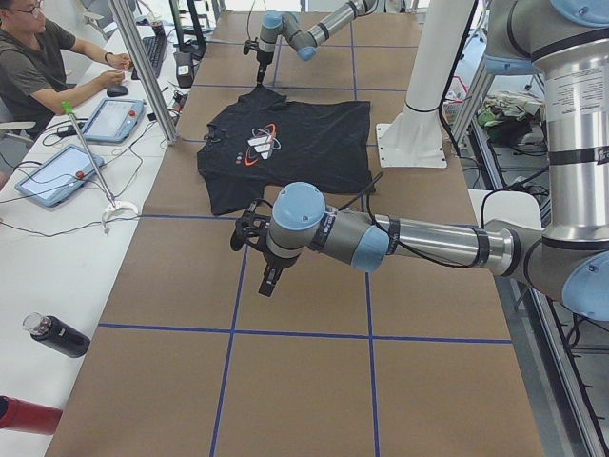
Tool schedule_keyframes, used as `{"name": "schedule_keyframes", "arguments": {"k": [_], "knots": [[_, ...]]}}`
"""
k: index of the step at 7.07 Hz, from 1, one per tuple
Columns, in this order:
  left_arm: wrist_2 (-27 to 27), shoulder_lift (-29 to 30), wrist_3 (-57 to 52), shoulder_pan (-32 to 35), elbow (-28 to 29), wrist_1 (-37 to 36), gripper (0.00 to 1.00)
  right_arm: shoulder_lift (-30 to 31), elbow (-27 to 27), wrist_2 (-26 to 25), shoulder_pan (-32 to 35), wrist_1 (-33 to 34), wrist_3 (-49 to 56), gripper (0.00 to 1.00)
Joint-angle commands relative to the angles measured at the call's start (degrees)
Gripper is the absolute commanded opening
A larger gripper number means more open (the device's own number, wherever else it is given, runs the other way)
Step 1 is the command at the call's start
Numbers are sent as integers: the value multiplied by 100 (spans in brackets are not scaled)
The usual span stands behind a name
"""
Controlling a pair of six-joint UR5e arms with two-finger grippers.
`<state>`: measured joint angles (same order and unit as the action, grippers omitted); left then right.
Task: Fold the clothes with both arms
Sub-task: 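Move the right gripper toward the shirt's shoulder nearest it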
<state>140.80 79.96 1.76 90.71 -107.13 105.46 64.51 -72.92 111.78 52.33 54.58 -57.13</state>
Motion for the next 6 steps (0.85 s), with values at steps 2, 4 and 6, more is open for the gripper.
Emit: {"name": "schedule_keyframes", "arguments": {"k": [2,4,6], "knots": [[0,-15,0,8,-53,-8,100,0,6,28,5,-9,174,0],[0,-15,0,16,-79,1,100,-148,-212,238,66,0,273,0],[87,-15,0,16,-132,-8,100,-140,-985,670,6,97,-224,0]]}}
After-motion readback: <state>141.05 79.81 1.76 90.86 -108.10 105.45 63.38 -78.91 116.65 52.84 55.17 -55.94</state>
